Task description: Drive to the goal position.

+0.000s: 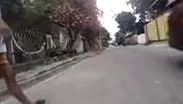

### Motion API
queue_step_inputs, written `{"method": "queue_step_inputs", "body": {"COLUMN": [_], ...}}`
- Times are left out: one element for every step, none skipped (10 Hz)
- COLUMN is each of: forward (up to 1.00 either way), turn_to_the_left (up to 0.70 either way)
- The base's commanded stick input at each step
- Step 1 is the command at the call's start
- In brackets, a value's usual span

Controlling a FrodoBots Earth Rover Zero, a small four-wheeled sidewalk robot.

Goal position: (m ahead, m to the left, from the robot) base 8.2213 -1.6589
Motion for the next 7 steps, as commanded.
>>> {"method": "queue_step_inputs", "body": {"forward": [1.00,1.00,1.00,1.00,1.00,1.00,1.00], "turn_to_the_left": [-0.34,-0.34,-0.34,-0.34,-0.34,-0.01,0.06]}}
